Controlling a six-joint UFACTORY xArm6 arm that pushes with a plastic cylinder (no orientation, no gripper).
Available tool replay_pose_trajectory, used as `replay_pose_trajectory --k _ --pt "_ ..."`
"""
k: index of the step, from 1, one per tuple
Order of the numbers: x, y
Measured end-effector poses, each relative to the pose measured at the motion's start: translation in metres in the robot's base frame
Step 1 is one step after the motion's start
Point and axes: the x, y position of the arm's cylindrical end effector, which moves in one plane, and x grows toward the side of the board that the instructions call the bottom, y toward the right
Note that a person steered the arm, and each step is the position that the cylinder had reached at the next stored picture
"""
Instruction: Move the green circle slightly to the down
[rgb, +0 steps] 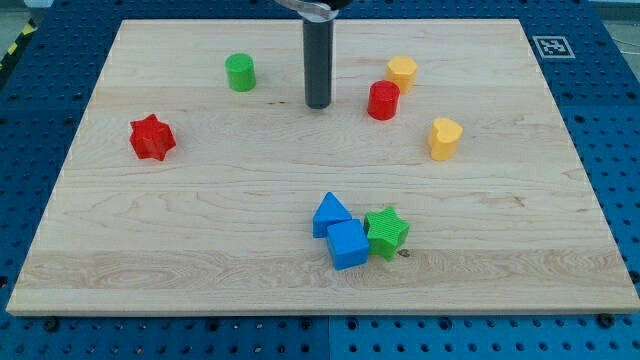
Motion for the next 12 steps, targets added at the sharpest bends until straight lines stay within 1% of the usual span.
replay_pose_trajectory --k 1,2,4,5,6,7,8,9,10,12 --pt "-0.032 -0.006" --pt "-0.055 -0.016" --pt "-0.074 -0.076" --pt "-0.074 -0.094" --pt "-0.061 -0.091" --pt "-0.059 -0.090" --pt "-0.067 -0.116" --pt "-0.063 -0.127" --pt "-0.052 -0.121" --pt "-0.049 -0.119"
